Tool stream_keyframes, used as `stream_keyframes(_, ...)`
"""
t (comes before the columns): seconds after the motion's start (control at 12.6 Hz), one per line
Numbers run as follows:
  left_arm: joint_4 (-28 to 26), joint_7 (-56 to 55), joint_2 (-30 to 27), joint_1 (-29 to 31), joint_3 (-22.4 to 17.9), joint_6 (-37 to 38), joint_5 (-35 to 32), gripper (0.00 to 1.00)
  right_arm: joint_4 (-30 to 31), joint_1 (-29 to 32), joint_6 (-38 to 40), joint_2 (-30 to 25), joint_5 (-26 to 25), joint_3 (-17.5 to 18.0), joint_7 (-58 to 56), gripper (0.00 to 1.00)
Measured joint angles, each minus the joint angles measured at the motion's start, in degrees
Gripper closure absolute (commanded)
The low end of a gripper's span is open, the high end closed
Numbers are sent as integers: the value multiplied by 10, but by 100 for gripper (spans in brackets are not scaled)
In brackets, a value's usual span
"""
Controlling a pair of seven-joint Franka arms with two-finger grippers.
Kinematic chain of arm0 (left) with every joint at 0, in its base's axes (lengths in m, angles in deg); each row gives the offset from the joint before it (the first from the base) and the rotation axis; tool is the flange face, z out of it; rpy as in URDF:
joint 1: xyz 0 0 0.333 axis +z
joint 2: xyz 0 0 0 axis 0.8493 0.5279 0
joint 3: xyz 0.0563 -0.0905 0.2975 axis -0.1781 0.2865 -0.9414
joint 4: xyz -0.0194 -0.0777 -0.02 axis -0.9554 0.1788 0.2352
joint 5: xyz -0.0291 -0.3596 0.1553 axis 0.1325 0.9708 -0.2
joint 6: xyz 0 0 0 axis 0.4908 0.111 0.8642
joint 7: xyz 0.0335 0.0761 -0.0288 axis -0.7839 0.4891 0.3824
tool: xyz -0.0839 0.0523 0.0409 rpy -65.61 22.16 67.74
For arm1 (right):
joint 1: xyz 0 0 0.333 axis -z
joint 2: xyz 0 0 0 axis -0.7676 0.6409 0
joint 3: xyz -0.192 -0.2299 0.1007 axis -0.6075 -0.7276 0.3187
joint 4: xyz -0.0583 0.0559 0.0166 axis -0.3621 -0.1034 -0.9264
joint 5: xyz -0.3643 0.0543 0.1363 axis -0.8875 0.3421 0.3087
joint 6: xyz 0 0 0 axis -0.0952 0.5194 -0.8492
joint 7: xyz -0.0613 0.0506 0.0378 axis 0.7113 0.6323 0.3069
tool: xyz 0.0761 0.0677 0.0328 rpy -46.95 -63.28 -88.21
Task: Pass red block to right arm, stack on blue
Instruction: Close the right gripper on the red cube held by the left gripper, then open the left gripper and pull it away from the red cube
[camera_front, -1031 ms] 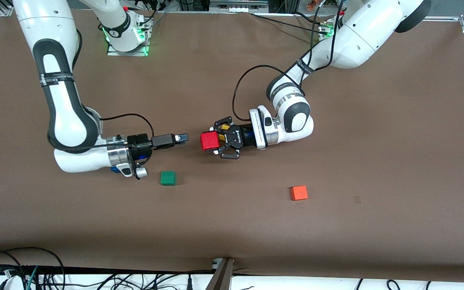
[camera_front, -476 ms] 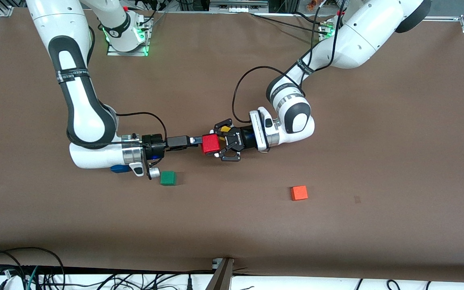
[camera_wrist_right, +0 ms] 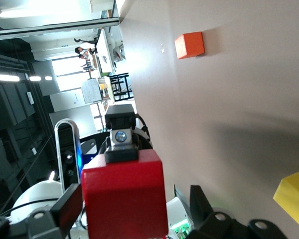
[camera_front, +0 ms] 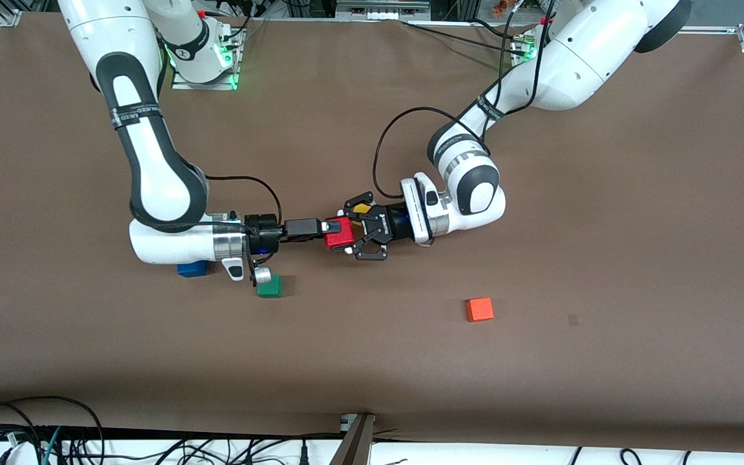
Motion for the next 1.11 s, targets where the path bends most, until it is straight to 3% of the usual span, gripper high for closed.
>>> stream_keyframes(0.08, 1, 0, 0, 0, 0, 0, 0, 94, 0, -3, -7, 0, 1, 0, 0, 89)
stream_keyframes(0.16, 1, 0, 0, 0, 0, 0, 0, 93, 0, -4, -10, -1, 2, 0, 0, 98)
stream_keyframes(0.4, 1, -6, 1, 0, 0, -3, 3, 90, -2, -4, -11, -2, 6, 0, -7, 100)
stream_keyframes(0.56, 1, -7, 1, 0, 0, -3, 3, 36, -2, -4, -11, -2, 6, 0, -7, 100)
stream_keyframes(0.63, 1, -7, 1, 0, 0, -3, 4, 0, -2, -4, -11, -2, 6, -1, -7, 100)
stream_keyframes(0.95, 0, -20, 2, -7, 4, -3, 32, 0, -2, -4, -16, -3, 5, -7, -6, 100)
stream_keyframes(1.11, 0, -39, 2, -7, 3, -3, 32, 0, -7, -4, -19, -3, -27, -20, -7, 100)
